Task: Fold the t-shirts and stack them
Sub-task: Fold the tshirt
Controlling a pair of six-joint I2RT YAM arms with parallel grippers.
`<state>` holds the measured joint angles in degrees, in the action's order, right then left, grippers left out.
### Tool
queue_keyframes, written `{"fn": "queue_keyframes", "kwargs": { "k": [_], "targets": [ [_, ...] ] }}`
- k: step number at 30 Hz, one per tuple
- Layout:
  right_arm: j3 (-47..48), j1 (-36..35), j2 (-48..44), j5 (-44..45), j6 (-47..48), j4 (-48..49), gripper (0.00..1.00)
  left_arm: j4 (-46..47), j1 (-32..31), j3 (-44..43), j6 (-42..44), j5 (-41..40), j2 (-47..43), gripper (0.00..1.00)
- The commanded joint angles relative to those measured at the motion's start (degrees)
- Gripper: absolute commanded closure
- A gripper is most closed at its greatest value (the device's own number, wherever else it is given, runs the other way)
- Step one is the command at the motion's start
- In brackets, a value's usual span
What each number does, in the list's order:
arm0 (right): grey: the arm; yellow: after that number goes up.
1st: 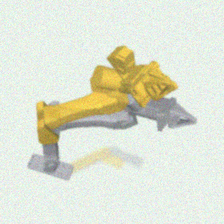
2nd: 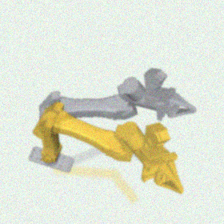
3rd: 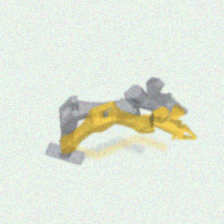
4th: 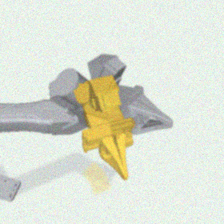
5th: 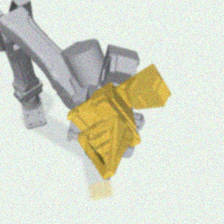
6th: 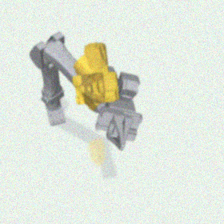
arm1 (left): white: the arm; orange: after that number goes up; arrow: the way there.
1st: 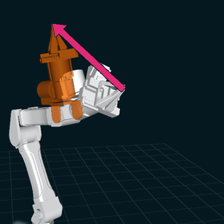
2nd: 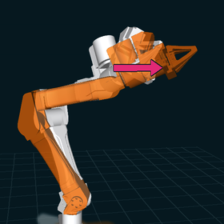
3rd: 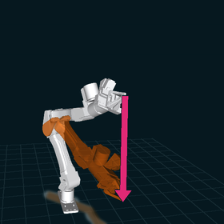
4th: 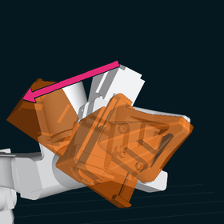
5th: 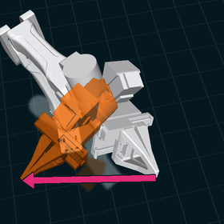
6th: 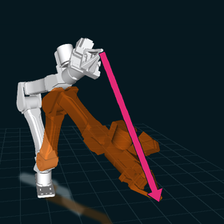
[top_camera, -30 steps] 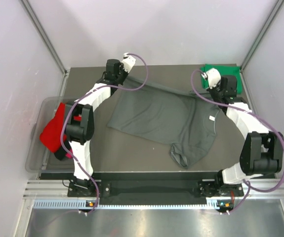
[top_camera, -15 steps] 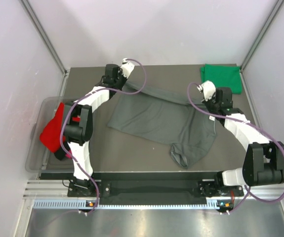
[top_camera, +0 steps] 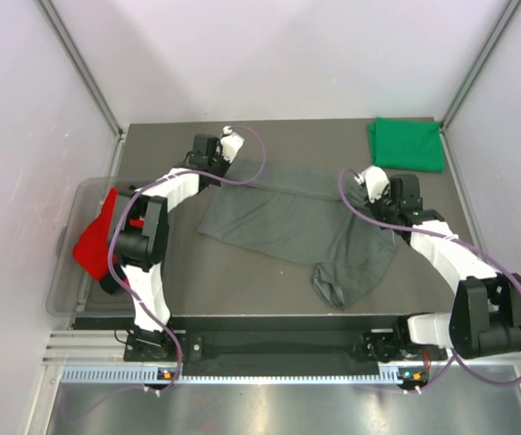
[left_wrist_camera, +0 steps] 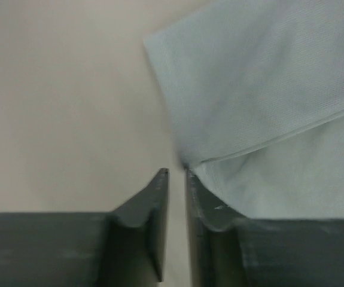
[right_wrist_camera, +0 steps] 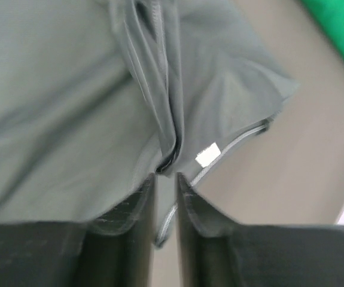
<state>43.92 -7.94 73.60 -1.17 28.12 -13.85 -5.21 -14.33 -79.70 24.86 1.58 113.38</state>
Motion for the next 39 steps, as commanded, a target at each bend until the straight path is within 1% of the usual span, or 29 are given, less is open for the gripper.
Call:
{"fn": "queue_keyframes", "kwargs": {
  "k": [1, 3, 4, 5, 7, 8, 10, 12, 13, 15, 16, 17, 19, 20, 21, 25, 33, 39],
  "targets": [
    [1.6, -1.0, -3.8, -4.9, -0.3, -5.2, 0.75, -3.1, 0.3, 1.8, -2.6, -4.4, -4.7, 0.73],
    [2.0, -1.0, -6.6, -7.5, -0.6, -7.8, 0.69, -1.6, 0.3, 3.6, -2.5, -4.6, -8.0, 0.64],
    [2.0, -1.0, -8.6, -8.5, -0.3, -8.6, 0.66, -0.9, 0.3, 5.2, -2.5, -4.3, -9.2, 0.55],
    [2.1, -1.1, -9.4, -9.1, -0.4, -8.6, 0.65, -0.2, 0.3, 5.8, -2.4, -3.6, -10.3, 0.49],
    [2.8, -1.1, -10.1, -9.3, -0.4, -8.2, 0.63, 0.6, 0.2, 5.6, -2.4, -1.5, -12.3, 0.42],
    [3.1, -1.1, -10.1, -9.2, -0.4, -7.5, 0.64, 0.5, 0.1, 5.1, -2.6, 0.6, -12.5, 0.41],
    [4.2, -1.1, -7.6, -8.9, -0.3, -6.4, 0.64, -1.5, -0.3, 2.2, -4.1, 1.6, -11.3, 0.42],
    [5.7, -1.0, -5.1, -8.0, -0.4, -4.4, 0.64, -3.9, -0.4, -0.7, -6.0, 2.5, -8.4, 0.47],
    [6.3, -0.9, -2.0, -7.7, -0.5, -3.8, 0.66, -6.2, -0.4, -3.5, -6.3, 4.3, -7.2, 0.49],
    [9.0, -1.1, 1.5, -7.7, -0.4, -2.9, 0.69, -7.9, -0.4, -6.2, -8.1, 5.6, -3.8, 0.58],
    [10.0, -1.1, 5.0, -7.8, -0.5, -2.8, 0.71, -9.4, -0.4, -8.6, -8.7, 6.0, -2.6, 0.61],
    [11.0, -1.1, 6.8, -7.8, -0.6, -2.7, 0.72, -10.0, -0.4, -9.8, -9.3, 6.8, -1.4, 0.7],
    [13.7, -0.8, 10.9, -7.6, -0.9, -2.0, 0.73, -11.7, -0.4, -13.1, -10.4, 7.3, 1.9, 0.78],
    [14.5, -0.7, 12.2, -7.1, -1.0, -1.6, 0.73, -12.1, -0.5, -14.0, -10.6, 7.4, 3.6, 0.91],
    [16.1, -0.7, 13.3, -6.7, -1.0, -1.2, 0.73, -12.5, -0.4, -15.3, -11.0, 7.5, 4.1, 0.99],
    [19.7, -0.1, 19.4, -5.0, -1.0, 0.1, 0.76, -12.3, -0.4, -14.3, -11.4, 8.3, 4.2, 1.0],
    [24.8, 0.7, 28.0, -3.7, -1.0, 0.8, 0.79, -11.0, -0.5, -9.9, -11.8, 9.8, 0.4, 1.0],
    [27.4, 0.8, 31.5, -4.0, -1.8, 0.0, 0.79, -10.4, -0.5, -8.3, -12.0, 10.2, -2.5, 1.0]
  ]
}}
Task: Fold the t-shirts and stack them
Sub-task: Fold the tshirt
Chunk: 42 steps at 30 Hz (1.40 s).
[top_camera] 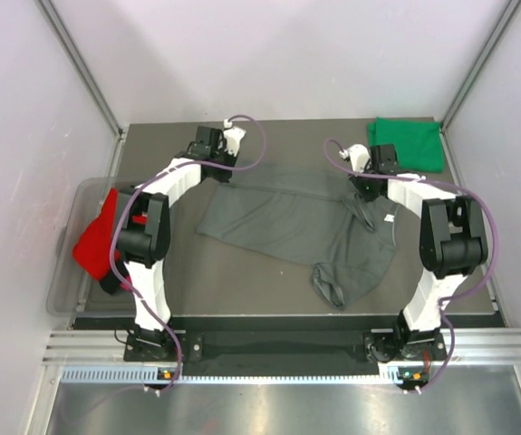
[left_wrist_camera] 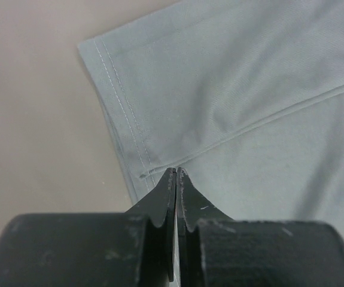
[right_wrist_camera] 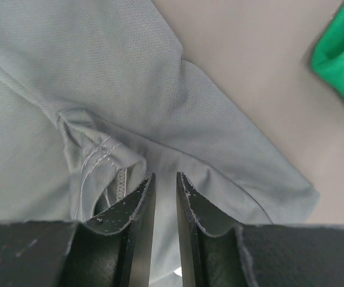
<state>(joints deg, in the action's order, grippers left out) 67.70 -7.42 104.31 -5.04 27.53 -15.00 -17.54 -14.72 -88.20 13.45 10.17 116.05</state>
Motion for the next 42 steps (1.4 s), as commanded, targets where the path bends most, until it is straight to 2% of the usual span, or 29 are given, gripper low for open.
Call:
{"fn": "queue_keyframes", "kwargs": {
  "k": [1, 10, 13, 17, 20, 24, 28, 30, 32, 36, 38, 42],
  "targets": [
    [3.6, 0.2, 1.1, -0.5, -1.2, 1.0, 0.8, 1.8, -0.1, 0.2, -0.6, 1.6, -5.4, 1.0],
    [0.6, -0.7, -4.8, -4.9, -2.3, -1.8, 0.8, 2.2, -0.2, 1.4, -0.6, 1.6, -6.4, 1.0],
    [-0.8, -2.6, -8.2, -9.9, -2.3, -4.2, 0.8, 2.5, -0.2, 2.0, -0.5, 1.5, -7.1, 1.0],
    [-2.0, -8.5, -12.2, -13.6, -2.0, -7.6, 0.8, 2.7, -0.4, 3.0, -0.1, 1.3, -8.3, 1.0],
    [-3.4, -10.3, -16.5, -15.3, -2.7, -7.9, 0.79, 3.2, -0.4, 4.0, 0.3, 0.6, -9.8, 1.0],
    [-3.6, -6.9, -18.4, -13.4, -4.1, -6.6, 0.78, 3.7, -0.4, 4.9, 0.6, 0.2, -10.8, 1.0],
    [-2.4, 1.1, -17.0, -12.7, -6.2, -5.1, 0.78, 3.6, -0.4, 4.6, 0.0, 0.4, -10.9, 0.92],
    [-1.4, 2.3, -15.0, -12.2, -6.1, -4.9, 0.78, 3.4, -0.4, 4.6, 0.1, 0.3, -10.8, 0.87],
    [0.1, 2.6, -13.1, -10.5, -5.3, -5.1, 0.79, 3.3, -0.4, 4.5, 0.1, 0.5, -10.7, 0.85],
    [3.0, 2.5, -7.0, -9.5, -4.4, -6.0, 0.79, 3.1, -0.5, 4.4, -0.2, 0.5, -10.3, 0.69],
    [4.5, 2.6, -5.0, -9.5, -4.3, -6.1, 0.79, 3.0, -0.5, 4.5, -0.3, 0.5, -10.3, 0.65],
    [7.3, 2.6, 0.2, -9.6, -4.9, -6.9, 0.79, 2.9, -0.4, 4.8, 0.1, 0.3, -10.2, 0.63]
  ]
}}
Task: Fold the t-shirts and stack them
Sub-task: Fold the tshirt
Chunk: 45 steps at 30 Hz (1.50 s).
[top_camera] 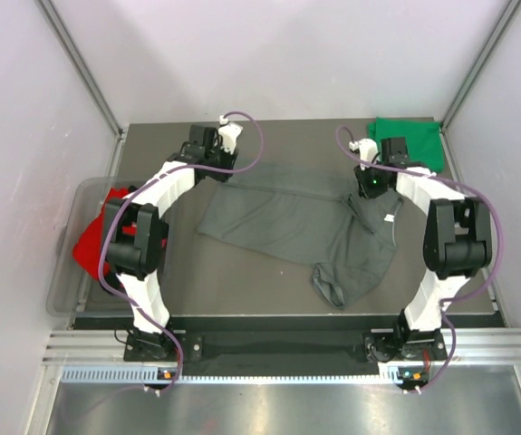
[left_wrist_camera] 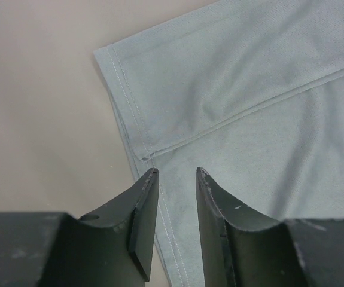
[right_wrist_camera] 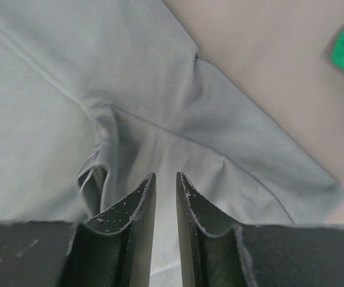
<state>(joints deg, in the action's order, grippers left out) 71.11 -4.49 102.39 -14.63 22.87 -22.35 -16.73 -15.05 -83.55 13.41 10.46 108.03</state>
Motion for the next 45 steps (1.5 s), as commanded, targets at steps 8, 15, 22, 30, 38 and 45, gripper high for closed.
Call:
{"fn": "queue_keyframes", "kwargs": {
  "k": [8, 15, 22, 30, 38, 45],
  "targets": [
    [1.7, -3.9, 2.2, 0.2, 0.9, -0.6, 0.8, 2.2, -0.2, 0.3, 0.4, 0.3, -2.5, 0.64],
    [-5.0, -11.1, -2.5, 3.8, 2.6, 0.8, 0.8, 2.2, -0.2, 0.5, 0.0, 1.0, -2.6, 0.65],
    [-4.3, -11.6, -2.0, 5.0, 2.6, 0.1, 0.8, 2.4, -0.2, 1.2, 0.4, 0.4, -3.5, 0.65],
    [-0.6, -6.0, -4.8, 5.3, 3.1, -1.6, 0.78, 2.4, -0.3, 0.6, 1.4, 0.2, -4.3, 0.64],
    [4.8, 4.0, -3.5, 5.3, 2.1, -3.2, 0.57, -8.2, -0.2, -13.6, 0.8, 5.4, 8.9, 0.52],
    [11.2, 16.2, 2.7, -2.9, -3.7, -5.1, 0.53, -12.1, 0.1, -22.9, -3.1, 9.5, 18.4, 0.5]
  ]
}}
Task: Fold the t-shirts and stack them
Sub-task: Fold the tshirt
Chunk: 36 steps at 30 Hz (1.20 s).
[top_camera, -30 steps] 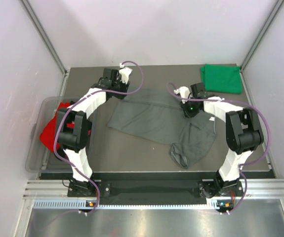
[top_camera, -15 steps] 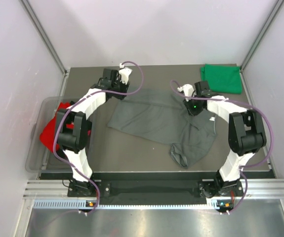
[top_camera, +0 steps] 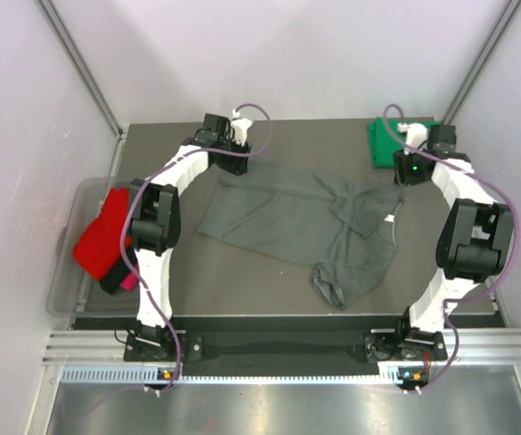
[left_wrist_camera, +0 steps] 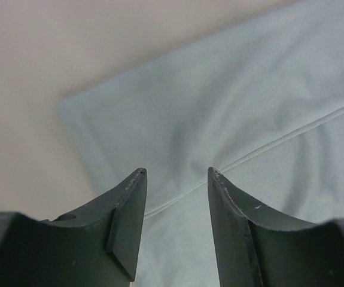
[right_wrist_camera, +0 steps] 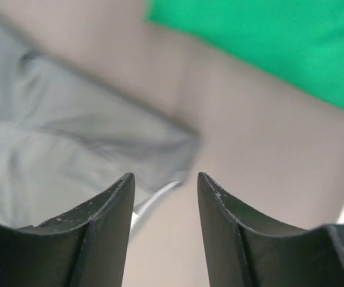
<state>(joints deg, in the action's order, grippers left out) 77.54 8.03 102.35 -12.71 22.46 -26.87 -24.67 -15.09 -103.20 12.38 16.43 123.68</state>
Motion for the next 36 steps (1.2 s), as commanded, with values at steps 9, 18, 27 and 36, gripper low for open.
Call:
{"fn": "queue_keyframes", "kwargs": {
  "k": [9, 18, 27, 36],
  "targets": [
    [11.0, 8.6, 11.7, -13.0, -5.2, -5.6, 0.52, -4.7, 0.4, -2.0, -2.4, 5.4, 4.0, 0.51],
    [12.5, 9.1, 16.9, -15.7, -6.2, -7.5, 0.55, -4.7, 0.5, -1.7, -2.2, 4.8, 4.6, 0.51],
    [12.7, 9.2, 19.6, -13.8, -6.7, -7.3, 0.71, -4.9, 0.8, -1.5, -1.9, 3.4, 5.4, 0.52],
    [13.7, 9.9, 21.8, -11.8, -9.1, -4.3, 0.85, -5.7, 1.6, -4.7, -1.6, 2.3, 7.9, 0.52]
  ]
}}
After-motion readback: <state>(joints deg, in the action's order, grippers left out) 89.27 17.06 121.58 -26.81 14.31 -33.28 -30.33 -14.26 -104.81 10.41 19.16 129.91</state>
